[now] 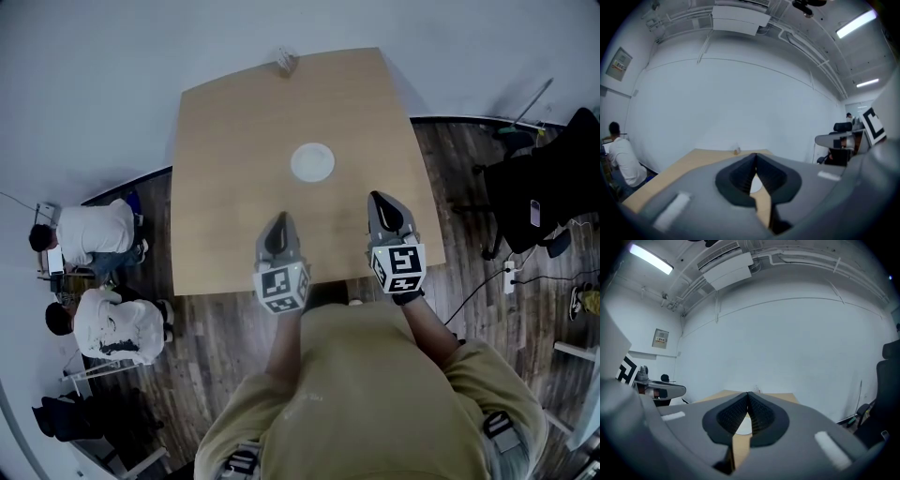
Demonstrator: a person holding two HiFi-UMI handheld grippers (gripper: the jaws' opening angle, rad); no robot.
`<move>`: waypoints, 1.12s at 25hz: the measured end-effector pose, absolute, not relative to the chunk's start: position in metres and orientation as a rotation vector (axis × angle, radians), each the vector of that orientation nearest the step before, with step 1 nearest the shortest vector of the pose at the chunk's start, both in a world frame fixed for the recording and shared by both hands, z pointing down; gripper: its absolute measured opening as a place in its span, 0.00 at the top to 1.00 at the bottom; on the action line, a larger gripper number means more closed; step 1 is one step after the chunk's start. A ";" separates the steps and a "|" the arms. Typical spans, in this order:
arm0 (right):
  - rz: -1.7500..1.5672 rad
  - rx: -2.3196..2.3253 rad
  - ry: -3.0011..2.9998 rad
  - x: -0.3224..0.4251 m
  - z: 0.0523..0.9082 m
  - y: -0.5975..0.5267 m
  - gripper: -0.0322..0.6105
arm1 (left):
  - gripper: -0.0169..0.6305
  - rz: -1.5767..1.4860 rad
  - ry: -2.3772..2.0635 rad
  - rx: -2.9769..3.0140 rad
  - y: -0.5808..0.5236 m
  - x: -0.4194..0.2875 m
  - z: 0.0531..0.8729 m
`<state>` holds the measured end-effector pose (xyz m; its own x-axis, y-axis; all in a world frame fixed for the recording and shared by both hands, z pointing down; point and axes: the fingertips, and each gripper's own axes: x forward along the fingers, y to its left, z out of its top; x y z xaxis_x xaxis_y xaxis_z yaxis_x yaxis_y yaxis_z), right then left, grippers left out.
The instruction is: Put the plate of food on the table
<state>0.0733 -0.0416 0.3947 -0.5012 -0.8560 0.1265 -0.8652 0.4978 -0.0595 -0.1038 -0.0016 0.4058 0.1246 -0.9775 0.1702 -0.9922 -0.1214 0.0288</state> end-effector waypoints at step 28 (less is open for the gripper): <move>0.170 1.443 -2.633 0.108 0.410 -0.034 0.94 | 0.97 0.197 -1.895 2.378 -0.009 -0.051 0.404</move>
<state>0.1079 -0.0338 0.4096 -0.5323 -0.8290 0.1715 -0.8442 0.5349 -0.0345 -0.0513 -0.0086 0.4039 0.2199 -0.9625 0.1590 -0.9746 -0.2238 -0.0067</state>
